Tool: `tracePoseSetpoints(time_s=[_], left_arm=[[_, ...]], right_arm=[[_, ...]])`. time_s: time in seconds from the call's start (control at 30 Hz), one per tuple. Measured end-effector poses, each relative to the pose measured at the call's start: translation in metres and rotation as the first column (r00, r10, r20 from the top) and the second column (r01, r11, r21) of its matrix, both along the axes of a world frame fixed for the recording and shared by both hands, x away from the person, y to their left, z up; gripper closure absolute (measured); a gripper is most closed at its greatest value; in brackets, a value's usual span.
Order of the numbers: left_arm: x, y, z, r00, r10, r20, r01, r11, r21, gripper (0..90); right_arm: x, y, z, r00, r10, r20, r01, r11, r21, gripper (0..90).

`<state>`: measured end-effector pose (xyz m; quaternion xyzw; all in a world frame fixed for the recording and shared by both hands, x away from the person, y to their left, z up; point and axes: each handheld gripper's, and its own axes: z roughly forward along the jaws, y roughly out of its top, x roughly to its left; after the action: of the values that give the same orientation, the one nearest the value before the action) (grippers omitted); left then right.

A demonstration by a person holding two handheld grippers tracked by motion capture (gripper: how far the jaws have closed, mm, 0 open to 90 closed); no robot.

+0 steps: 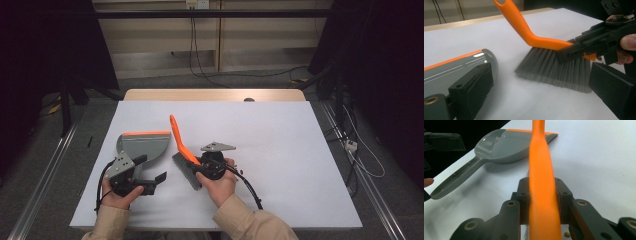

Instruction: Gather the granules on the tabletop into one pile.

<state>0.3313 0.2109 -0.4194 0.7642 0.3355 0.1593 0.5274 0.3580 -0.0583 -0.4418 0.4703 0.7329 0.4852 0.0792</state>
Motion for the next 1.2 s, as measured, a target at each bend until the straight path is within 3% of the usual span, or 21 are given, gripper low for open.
tracePoseSetpoints(time_s=[1.2], left_arm=[[0.001, -0.003, 0.001, 1.0, -0.006, 0.008, 0.006, 0.9999, 0.01, 5.5]], right_arm=[[0.002, -0.051, 0.003, 0.9971, -0.075, -0.013, 0.075, 0.996, -0.046, 71.2]])
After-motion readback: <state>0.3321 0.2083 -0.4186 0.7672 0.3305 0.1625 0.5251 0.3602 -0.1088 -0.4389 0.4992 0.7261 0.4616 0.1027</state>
